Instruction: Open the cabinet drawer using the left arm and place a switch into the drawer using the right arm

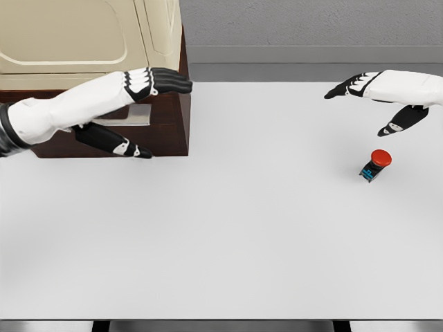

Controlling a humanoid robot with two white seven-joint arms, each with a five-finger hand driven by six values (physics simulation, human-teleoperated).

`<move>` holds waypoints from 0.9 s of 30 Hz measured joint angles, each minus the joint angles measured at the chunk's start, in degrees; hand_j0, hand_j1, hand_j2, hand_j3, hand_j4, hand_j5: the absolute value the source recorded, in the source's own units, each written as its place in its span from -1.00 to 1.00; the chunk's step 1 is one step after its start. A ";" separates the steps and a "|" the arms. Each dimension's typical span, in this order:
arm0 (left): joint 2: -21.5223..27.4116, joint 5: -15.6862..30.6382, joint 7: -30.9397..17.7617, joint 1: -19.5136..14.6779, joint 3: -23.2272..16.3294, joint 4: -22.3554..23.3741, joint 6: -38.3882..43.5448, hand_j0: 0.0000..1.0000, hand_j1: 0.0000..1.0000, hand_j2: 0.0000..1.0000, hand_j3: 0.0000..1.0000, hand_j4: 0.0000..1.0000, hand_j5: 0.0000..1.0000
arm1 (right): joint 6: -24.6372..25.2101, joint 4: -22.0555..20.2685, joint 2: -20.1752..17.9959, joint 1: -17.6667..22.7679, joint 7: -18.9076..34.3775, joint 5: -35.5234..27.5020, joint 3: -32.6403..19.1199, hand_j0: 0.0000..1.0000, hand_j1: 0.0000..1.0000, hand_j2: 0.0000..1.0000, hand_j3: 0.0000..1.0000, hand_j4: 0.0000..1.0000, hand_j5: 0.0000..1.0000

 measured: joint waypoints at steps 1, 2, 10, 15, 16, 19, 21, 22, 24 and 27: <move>0.49 0.04 0.00 -0.09 -0.14 0.00 0.00 1.00 1.00 1.00 1.00 1.00 1.00 | 0.00 0.01 0.00 0.00 0.00 0.02 0.00 1.00 1.00 1.00 1.00 1.00 1.00; 0.96 0.08 0.02 -0.53 -0.23 0.00 0.00 1.00 1.00 1.00 1.00 1.00 1.00 | 0.00 0.02 -0.02 -0.09 0.00 0.04 0.00 1.00 1.00 1.00 1.00 1.00 1.00; 3.88 0.51 -1.34 -1.93 -0.57 -0.10 -0.01 1.00 1.00 1.00 1.00 1.00 1.00 | 0.00 2.45 -1.24 0.09 0.00 0.27 -0.09 1.00 1.00 1.00 1.00 1.00 1.00; 4.83 1.93 -5.30 -4.22 -0.56 -0.15 0.41 1.00 1.00 1.00 1.00 1.00 1.00 | -0.02 3.47 -3.85 2.38 0.00 0.38 -0.40 1.00 1.00 1.00 1.00 1.00 1.00; 5.70 3.40 -6.64 -5.72 -0.57 -0.14 0.48 1.00 1.00 1.00 1.00 1.00 1.00 | -0.02 3.48 -4.32 2.64 0.00 0.39 -0.56 1.00 1.00 1.00 1.00 1.00 1.00; 8.35 9.39 -13.23 -6.77 -0.62 -0.17 0.71 1.00 1.00 1.00 1.00 1.00 1.00 | -0.03 3.49 -5.63 5.10 0.00 0.41 -1.11 1.00 1.00 1.00 1.00 1.00 1.00; 10.00 12.02 -16.30 -6.94 -0.69 -0.18 0.99 1.00 1.00 1.00 1.00 1.00 1.00 | -0.02 3.52 -6.03 6.59 0.00 0.40 -1.28 1.00 1.00 1.00 1.00 1.00 1.00; 10.49 12.81 -17.21 -6.94 -0.81 -0.18 1.18 1.00 1.00 1.00 1.00 1.00 1.00 | -0.02 3.54 -6.13 6.86 0.00 0.40 -1.34 1.00 1.00 1.00 1.00 1.00 1.00; 10.90 13.71 -18.34 -7.13 -1.17 -0.18 2.00 1.00 1.00 1.00 1.00 1.00 1.00 | -0.01 3.55 -6.12 7.74 0.00 0.39 -1.45 1.00 1.00 1.00 1.00 1.00 1.00; 10.76 14.36 -19.09 -7.47 -1.38 -0.18 5.08 1.00 1.00 1.00 1.00 1.00 1.00 | 0.00 3.52 -5.78 7.82 0.00 0.36 -1.51 1.00 1.00 1.00 1.00 1.00 1.00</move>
